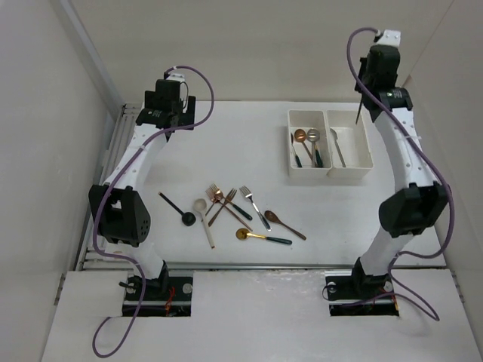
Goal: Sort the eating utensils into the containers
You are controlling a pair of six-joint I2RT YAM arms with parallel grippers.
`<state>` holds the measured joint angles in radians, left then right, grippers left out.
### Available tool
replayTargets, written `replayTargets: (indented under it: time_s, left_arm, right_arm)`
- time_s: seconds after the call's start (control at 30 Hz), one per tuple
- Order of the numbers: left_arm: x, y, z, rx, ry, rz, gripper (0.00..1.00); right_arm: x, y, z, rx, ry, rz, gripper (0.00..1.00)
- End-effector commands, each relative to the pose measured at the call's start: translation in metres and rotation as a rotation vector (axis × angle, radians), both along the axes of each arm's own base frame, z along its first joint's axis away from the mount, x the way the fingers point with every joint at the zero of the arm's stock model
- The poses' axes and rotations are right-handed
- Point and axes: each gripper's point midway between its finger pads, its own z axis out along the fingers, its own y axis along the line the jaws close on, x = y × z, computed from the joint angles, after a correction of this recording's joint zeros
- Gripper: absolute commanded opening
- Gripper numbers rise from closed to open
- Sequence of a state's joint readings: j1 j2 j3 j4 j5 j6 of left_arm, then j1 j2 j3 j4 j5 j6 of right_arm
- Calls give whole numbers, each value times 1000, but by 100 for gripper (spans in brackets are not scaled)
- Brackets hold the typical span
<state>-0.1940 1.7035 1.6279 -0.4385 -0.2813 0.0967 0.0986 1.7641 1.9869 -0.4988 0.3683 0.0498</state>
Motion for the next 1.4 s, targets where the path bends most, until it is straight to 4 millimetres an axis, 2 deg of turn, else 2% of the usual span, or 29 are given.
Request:
replayTargets:
  time_s: [0.0, 0.03, 0.13, 0.17, 0.27, 0.43, 0.47, 0.5, 0.53, 0.6, 0.63, 0.73, 0.77, 0.83, 0.87, 0.9, 0.93, 0.97, 1.0, 1.03, 1.13, 1.17, 1.2, 1.23, 1.3, 1.37]
  left_arm:
    - [-3, 7, 24, -3, -70, 13, 100]
    - [-3, 5, 24, -8, -69, 6, 100]
    - [-3, 5, 24, -8, -69, 6, 100]
    - [-3, 5, 24, -8, -69, 6, 100]
    - [-4, 5, 20, -6, -59, 6, 100]
    - [-4, 5, 20, -6, -59, 6, 100]
    - [-4, 5, 20, -6, -59, 6, 100]
    - [-4, 5, 20, -6, -59, 6, 100]
    - [-4, 5, 20, -6, -59, 6, 100]
    - [-4, 7, 20, -1, -60, 13, 100]
    - [-4, 7, 20, -1, -60, 13, 100]
    - [-4, 7, 20, -1, -60, 13, 100]
    - [-4, 5, 20, -6, -60, 6, 100]
    - [-4, 5, 20, -6, -59, 6, 100]
    - [-3, 5, 24, -8, -68, 6, 100]
    - [-3, 5, 24, -8, -69, 6, 100]
    - [-3, 5, 24, -8, -69, 6, 100]
    - [-3, 7, 24, -2, -70, 14, 100]
    - [-3, 7, 24, -2, -70, 15, 100]
    - [-4, 9, 20, 5, -62, 22, 100]
    - [-7, 11, 17, 11, -59, 30, 100]
    - [-10, 13, 17, 17, -59, 37, 100]
    - [-10, 13, 17, 17, -59, 37, 100]
    - [-12, 13, 19, 15, -68, 37, 100]
    - [-15, 15, 18, 21, -68, 46, 100]
    - [-20, 17, 15, 29, -65, 41, 100]
  right_arm:
    - [-3, -20, -120, -107, 311, -39, 0]
    - [1, -20, -124, -118, 301, -35, 0]
    - [3, -37, -169, -103, 382, -43, 0]
    - [6, -35, -184, -100, 411, -32, 0]
    - [11, -38, -213, -105, 459, -26, 0]
    - [17, -38, -243, -108, 519, -23, 0]
    - [20, -36, -241, -103, 522, -14, 2]
    - [17, -36, -247, -95, 549, -18, 21]
    - [15, -36, -254, -89, 570, -21, 32]
    - [15, -34, -247, -76, 556, -18, 47]
    - [15, -34, -235, -75, 534, -19, 55]
    - [10, -33, -210, -56, 495, -30, 64]
    - [6, -29, -187, -53, 454, -34, 65]
    - [-3, -11, -163, -80, 422, -20, 67]
    - [-12, 3, -134, -79, 365, 6, 72]
    - [-18, 19, -127, -78, 350, 47, 76]
    - [-29, 62, -135, -77, 360, 157, 78]
    - [-41, 88, -124, -66, 332, 234, 85]
    - [-51, 110, -129, -60, 341, 273, 85]
    - [-66, 153, -139, -62, 360, 358, 85]
    - [-102, 213, -181, -36, 464, 463, 83]
    - [-124, 250, -196, -39, 503, 556, 82]
    - [-133, 267, -204, -30, 523, 592, 80]
    - [-144, 282, -226, -27, 575, 616, 80]
    - [-165, 311, -243, -36, 616, 674, 79]
    - [-175, 324, -266, -29, 669, 679, 76]
